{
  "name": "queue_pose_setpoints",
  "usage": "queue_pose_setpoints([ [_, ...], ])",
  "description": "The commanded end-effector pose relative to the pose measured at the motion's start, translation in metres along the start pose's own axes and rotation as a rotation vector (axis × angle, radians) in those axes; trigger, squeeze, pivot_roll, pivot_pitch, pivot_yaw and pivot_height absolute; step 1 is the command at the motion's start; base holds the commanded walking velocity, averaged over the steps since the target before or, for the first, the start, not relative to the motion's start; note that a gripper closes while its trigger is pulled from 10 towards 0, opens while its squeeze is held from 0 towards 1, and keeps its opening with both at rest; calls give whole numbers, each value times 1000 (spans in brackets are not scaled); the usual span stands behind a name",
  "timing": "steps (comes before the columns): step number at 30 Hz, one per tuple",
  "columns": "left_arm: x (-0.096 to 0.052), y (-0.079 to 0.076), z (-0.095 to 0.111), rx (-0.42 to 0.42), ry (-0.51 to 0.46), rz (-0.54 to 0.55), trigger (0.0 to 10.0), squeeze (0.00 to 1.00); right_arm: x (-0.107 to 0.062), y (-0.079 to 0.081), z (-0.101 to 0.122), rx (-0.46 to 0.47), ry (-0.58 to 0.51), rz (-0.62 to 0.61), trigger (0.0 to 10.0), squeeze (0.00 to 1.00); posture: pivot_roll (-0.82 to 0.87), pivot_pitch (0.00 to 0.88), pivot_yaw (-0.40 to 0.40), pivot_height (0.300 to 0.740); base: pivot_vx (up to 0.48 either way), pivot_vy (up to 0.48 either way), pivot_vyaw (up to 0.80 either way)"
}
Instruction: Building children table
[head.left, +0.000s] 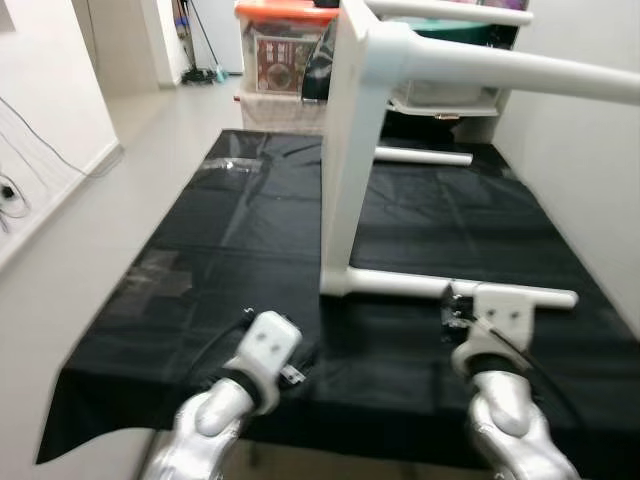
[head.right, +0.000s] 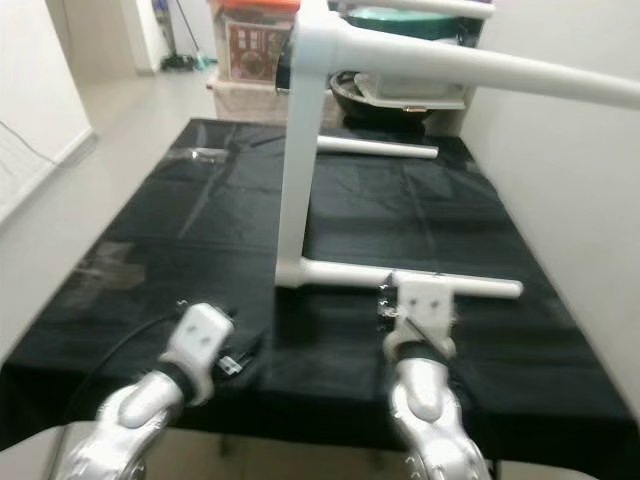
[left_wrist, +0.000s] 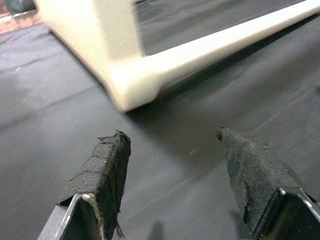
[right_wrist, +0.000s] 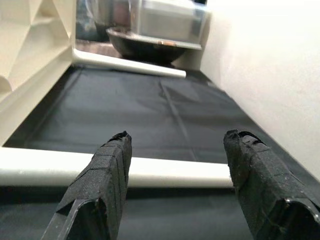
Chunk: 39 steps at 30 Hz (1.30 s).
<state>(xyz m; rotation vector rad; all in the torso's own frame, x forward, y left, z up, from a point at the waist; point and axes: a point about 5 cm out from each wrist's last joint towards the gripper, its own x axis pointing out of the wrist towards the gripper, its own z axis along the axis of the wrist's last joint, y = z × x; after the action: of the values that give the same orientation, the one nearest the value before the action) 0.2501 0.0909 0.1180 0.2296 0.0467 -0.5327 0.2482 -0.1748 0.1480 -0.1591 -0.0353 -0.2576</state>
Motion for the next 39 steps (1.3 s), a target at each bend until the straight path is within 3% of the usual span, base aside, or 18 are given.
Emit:
queue_pose_setpoints([
  [1, -1, 3, -5, -12, 26, 13, 10000, 0, 0, 3, -2, -4, 0, 16, 10000, 0, 131, 0, -71, 740, 296, -375, 0],
  [11, 2, 9, -9, -81, 41, 62, 10000, 0, 9, 8, 5, -22, -45, 48, 10000, 0, 128, 0, -71, 740, 176, -124, 0],
  [17, 6, 13, -6, -94, 29, 82, 10000, 0, 16, 3, 21, -58, -156, 39, 10000, 0, 127, 0, -71, 740, 0, 0, 0],
  [18, 9, 14, -1, -82, 8, 77, 10000, 0, 19, -3, 27, -132, -201, 4, 10000, 0, 127, 0, -71, 740, 0, 0, 0],
  [20, 9, 14, -1, -82, 8, 77, 10000, 0, 19, -3, 27, -132, -201, 4, 10000, 0, 127, 0, -71, 740, 0, 0, 0],
  [21, 13, 14, 5, -76, -23, 68, 10000, 0, 22, -13, 34, -211, -243, -63, 10000, 0, 132, 0, -77, 740, 0, 0, 0],
  [22, 13, 14, 5, -76, -23, 68, 10000, 0, 22, -13, 34, -211, -243, -63, 10000, 0, 132, 0, -77, 740, 0, 0, 0],
  [23, 19, 15, 14, -85, -69, 47, 10000, 0, 23, -21, 43, -280, -300, -126, 10000, 0, 129, 0, -73, 740, 0, 0, 0],
  [24, 19, 15, 14, -85, -69, 47, 10000, 0, 23, -21, 43, -280, -300, -126, 10000, 0, 129, 0, -73, 740, 0, 0, 0],
  [26, 31, 10, 31, -66, -163, -29, 10000, 0, 27, -31, 55, -410, -377, -218, 10000, 0, 128, 0, -70, 740, 0, 0, 0],
  [27, 37, 9, 36, -66, -184, -46, 10000, 0, 29, -32, 58, -445, -396, -238, 10000, 1000, 128, 0, -70, 740, 0, 0, 0],
  [34, 63, 5, 48, -79, -215, -77, 10000, 0, 35, -27, 77, -559, -514, -282, 10000, 1000, 122, 0, -59, 740, 0, 0, 0],
  [35, 69, 5, 50, -84, -213, -81, 10000, 0, 38, -25, 83, -616, -559, -284, 10000, 8, 119, 15, -55, 740, 0, 0, 0],
  [39, 80, 6, 53, -95, -211, -80, 10000, 0, 44, -24, 96, -702, -633, -300, 10000, 0, 111, 42, -47, 740, 0, 0, 0],
])
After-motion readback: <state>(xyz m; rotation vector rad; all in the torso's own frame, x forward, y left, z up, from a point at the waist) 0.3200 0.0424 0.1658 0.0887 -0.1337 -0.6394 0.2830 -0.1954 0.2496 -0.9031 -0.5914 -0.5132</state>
